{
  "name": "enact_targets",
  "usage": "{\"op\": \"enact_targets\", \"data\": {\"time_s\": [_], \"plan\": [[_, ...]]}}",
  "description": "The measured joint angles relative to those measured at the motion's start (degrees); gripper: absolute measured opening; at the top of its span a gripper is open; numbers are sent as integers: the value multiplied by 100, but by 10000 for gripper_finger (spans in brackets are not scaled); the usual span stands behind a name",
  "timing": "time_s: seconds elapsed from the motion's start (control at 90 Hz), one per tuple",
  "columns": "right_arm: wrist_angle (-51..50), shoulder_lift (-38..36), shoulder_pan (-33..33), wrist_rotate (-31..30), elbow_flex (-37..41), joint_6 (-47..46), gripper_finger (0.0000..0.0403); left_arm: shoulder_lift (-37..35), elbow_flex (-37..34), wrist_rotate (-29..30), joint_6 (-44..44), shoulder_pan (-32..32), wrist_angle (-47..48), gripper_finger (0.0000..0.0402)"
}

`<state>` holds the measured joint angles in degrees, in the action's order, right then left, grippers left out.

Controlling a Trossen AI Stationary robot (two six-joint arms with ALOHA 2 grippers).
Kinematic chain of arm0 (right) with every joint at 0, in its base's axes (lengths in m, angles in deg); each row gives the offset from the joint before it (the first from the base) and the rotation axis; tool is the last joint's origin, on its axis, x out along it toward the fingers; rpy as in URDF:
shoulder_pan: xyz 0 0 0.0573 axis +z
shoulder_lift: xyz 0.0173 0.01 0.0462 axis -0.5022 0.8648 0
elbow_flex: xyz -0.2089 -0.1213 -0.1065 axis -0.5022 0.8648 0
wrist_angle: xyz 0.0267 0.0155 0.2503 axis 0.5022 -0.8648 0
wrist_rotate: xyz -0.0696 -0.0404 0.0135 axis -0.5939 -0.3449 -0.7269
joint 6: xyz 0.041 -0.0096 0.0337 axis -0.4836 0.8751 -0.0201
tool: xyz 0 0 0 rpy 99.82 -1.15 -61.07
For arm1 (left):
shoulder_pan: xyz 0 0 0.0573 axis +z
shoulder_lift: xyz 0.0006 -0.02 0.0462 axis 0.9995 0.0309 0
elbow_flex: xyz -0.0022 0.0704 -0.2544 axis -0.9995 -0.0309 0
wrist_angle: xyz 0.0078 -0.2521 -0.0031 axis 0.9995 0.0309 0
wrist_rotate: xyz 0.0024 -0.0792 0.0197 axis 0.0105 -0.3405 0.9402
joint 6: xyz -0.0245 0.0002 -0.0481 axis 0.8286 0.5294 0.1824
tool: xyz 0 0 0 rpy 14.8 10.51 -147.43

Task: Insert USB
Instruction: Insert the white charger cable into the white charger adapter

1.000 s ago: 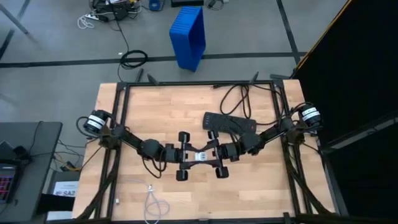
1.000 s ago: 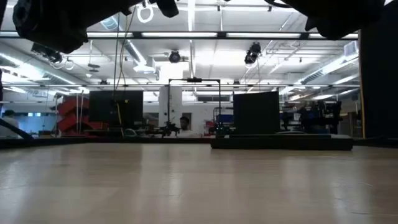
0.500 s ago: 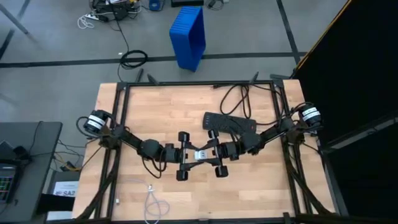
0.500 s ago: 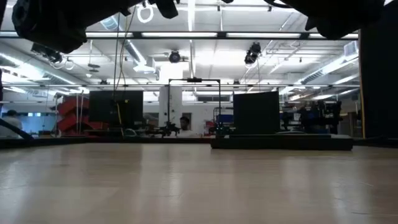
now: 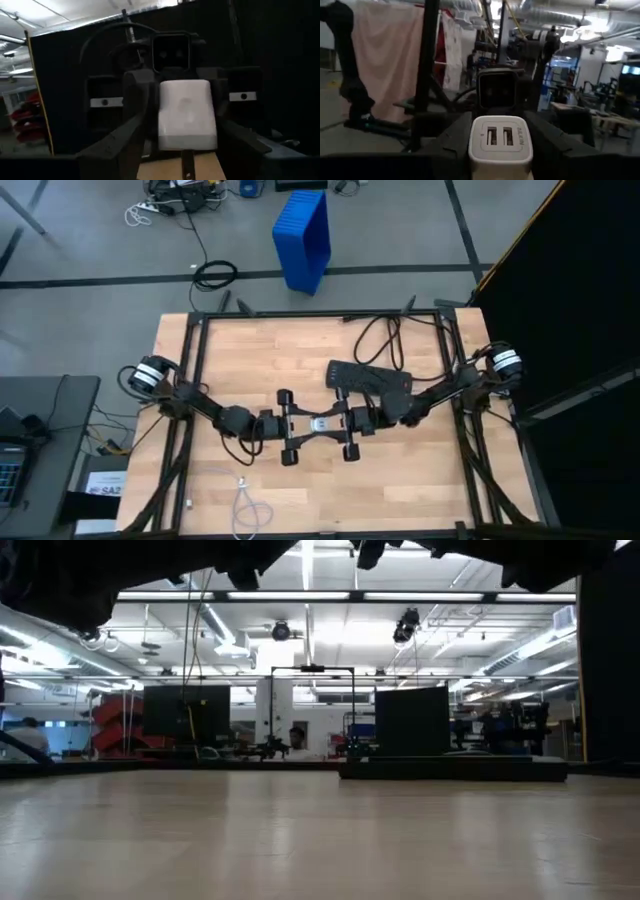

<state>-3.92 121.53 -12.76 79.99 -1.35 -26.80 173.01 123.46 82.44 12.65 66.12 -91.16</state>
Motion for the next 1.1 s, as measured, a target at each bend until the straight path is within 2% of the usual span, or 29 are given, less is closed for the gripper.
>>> {"op": "enact_targets", "data": {"time_s": [0.278, 0.411, 0.578, 0.711, 0.833, 0.978, 1.1], "plan": [[-258, -9, 17, -358, 5, -4, 118, -614, -2, 538, 240, -208, 1437, 203], [-234, -15, 22, -396, 5, 7, 118, -1131, -4, 552, 637, -416, 2237, 203], [-244, -17, 17, -436, 5, 4, 118, -1778, -2, 533, 1332, -702, 3798, 203], [-504, -17, 65, -440, 5, -112, 118, -2371, 343, 470, 2805, -907, 6429, 203], [-772, -20, 129, -440, 5, -152, 118, -2530, 901, 61, 4475, -1127, 8809, 202], [-1043, -24, 173, -446, 5, -348, 118, -2447, 1404, -372, 5767, -1454, 10366, 202], [-1454, -26, 179, -438, 8, -588, 118, -2426, 1616, -859, 7246, -1674, 11397, 202]]}}
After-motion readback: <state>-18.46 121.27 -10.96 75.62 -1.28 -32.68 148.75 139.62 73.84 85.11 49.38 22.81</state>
